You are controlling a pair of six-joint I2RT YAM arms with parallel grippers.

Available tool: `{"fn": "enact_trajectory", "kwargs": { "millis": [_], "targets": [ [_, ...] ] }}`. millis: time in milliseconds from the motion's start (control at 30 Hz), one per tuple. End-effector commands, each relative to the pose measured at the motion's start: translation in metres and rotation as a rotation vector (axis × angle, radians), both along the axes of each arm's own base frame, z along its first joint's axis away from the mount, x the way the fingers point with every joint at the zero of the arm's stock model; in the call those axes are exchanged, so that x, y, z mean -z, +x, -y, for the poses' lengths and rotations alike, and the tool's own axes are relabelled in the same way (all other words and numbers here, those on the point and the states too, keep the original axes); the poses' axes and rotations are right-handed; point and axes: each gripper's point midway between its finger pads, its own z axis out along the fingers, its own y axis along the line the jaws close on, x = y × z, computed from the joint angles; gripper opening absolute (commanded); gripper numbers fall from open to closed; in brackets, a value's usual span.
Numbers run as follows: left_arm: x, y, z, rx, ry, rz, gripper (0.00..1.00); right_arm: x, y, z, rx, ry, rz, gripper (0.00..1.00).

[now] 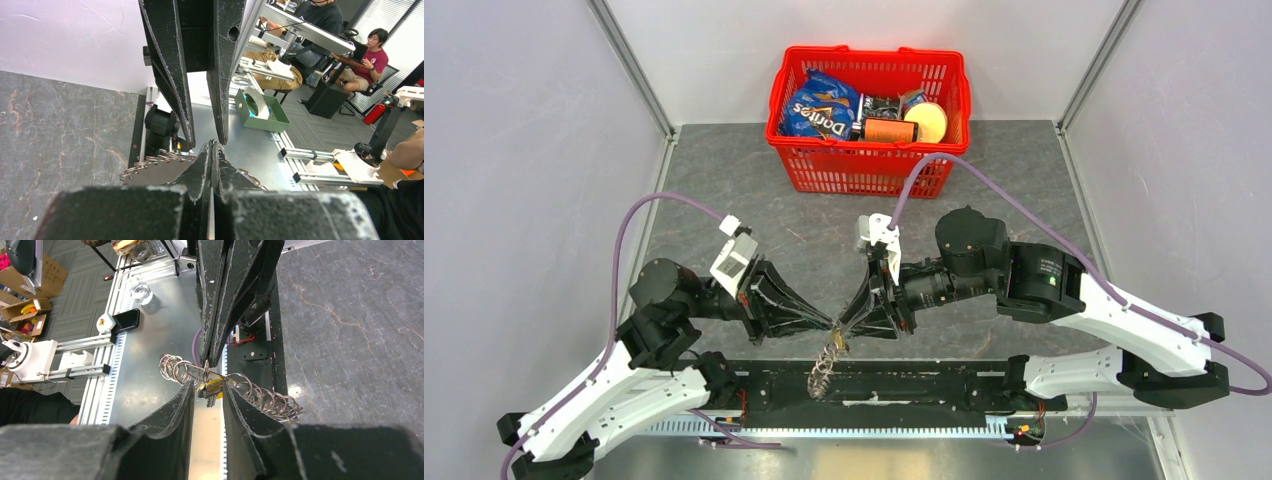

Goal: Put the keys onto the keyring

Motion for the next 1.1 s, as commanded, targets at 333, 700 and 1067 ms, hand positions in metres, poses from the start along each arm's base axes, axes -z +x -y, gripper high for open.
{"fn": "enact_trajectory", "kwargs": {
  "millis": [333,700,1067],
  "targets": [
    [-0.029,0.009,-0.005,-0.085,-0.108,0.015,0.02,-0.015,-0.002,-0.003,0.000,0.049,0.019,0.00],
    [-0.038,0.016,-0.006,-0.123,-0.171,0.009,0.02,-0.015,-0.004,-0.003,-0.006,0.073,0.020,0.00],
    [-0.038,0.016,-0.005,-0.119,-0.179,-0.001,0.02,-0.014,-0.003,-0.002,0.010,0.088,0.018,0.00]
  ]
}}
